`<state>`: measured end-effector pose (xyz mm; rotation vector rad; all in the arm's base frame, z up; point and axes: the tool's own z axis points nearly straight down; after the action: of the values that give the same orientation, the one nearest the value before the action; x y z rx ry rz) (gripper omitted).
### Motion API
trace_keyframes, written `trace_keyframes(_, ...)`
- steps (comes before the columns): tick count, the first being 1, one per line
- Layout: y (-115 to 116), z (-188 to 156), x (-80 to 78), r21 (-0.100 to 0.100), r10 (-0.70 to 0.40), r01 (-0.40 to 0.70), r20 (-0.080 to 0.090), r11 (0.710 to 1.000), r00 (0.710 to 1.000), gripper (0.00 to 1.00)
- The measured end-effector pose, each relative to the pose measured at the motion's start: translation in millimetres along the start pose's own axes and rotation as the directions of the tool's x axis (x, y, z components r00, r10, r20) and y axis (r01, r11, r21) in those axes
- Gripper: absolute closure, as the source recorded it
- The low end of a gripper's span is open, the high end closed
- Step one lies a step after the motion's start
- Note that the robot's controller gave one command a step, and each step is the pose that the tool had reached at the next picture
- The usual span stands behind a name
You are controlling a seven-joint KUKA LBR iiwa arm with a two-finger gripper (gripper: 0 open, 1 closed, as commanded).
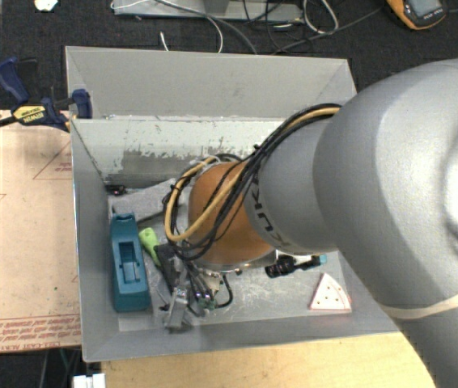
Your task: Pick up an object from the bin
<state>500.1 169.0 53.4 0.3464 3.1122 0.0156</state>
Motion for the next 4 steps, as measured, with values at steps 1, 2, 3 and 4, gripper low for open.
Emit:
trace_keyframes(1, -9, -8, -5.6, 0.002, 0.334, -0.334, -0.002, 0.943, 0.943, 0.0)
trace_keyframes(2, -27, -18, -29.5, -0.002, -0.011, 0.011, 0.005, 1.0, 1.0, 1.0)
trace_keyframes(3, -27, -19, -29.4, -0.002, -0.011, 0.011, 0.005, 1.0, 1.0, 1.0)
trace_keyframes(4, -29, -29, -29.2, 0.001, -0.009, 0.009, 0.003, 1.0, 1.0, 1.0)
